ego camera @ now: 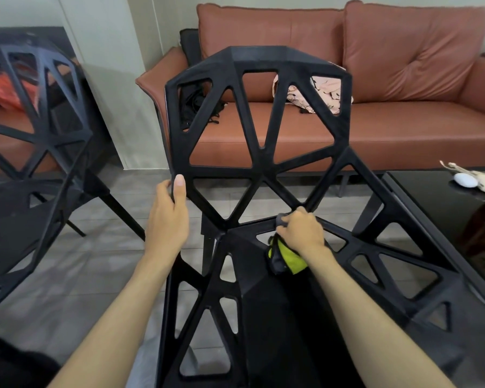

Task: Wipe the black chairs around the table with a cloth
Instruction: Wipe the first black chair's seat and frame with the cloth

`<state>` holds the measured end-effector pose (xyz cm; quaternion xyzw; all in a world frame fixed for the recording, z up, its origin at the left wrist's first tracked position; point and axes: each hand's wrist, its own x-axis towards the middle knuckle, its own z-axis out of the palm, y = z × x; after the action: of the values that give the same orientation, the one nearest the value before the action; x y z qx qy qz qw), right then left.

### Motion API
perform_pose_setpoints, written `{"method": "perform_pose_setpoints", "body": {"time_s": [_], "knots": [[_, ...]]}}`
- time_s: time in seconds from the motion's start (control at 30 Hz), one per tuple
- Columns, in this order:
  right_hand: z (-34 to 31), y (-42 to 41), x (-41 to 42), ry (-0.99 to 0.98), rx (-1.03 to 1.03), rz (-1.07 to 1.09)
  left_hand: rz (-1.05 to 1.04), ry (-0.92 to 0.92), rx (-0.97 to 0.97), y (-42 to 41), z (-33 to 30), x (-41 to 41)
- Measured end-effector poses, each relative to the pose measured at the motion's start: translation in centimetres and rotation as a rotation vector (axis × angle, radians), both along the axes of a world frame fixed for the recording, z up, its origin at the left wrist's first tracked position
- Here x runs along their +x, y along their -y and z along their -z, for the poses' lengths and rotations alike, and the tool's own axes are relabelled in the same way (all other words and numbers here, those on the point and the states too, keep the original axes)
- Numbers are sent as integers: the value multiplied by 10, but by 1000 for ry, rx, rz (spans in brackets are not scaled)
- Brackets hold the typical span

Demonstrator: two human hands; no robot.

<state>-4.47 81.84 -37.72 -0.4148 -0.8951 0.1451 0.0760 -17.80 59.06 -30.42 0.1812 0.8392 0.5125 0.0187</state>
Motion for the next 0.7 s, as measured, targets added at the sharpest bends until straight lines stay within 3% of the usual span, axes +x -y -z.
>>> {"method": "perform_pose_setpoints", "body": {"time_s": [0.3,0.4,0.53,0.7], "knots": [[8,72,-39,-90,-60,-396,3,-30,-4,1,-3,4],[5,72,-23,-119,-192,-384,8,-30,8,2,-3,3],[7,89,29,-103,-216,-440,19,-31,4,3,0,1],[20,114,79,-94,-21,-428,23,-73,12,4,-1,4]]}}
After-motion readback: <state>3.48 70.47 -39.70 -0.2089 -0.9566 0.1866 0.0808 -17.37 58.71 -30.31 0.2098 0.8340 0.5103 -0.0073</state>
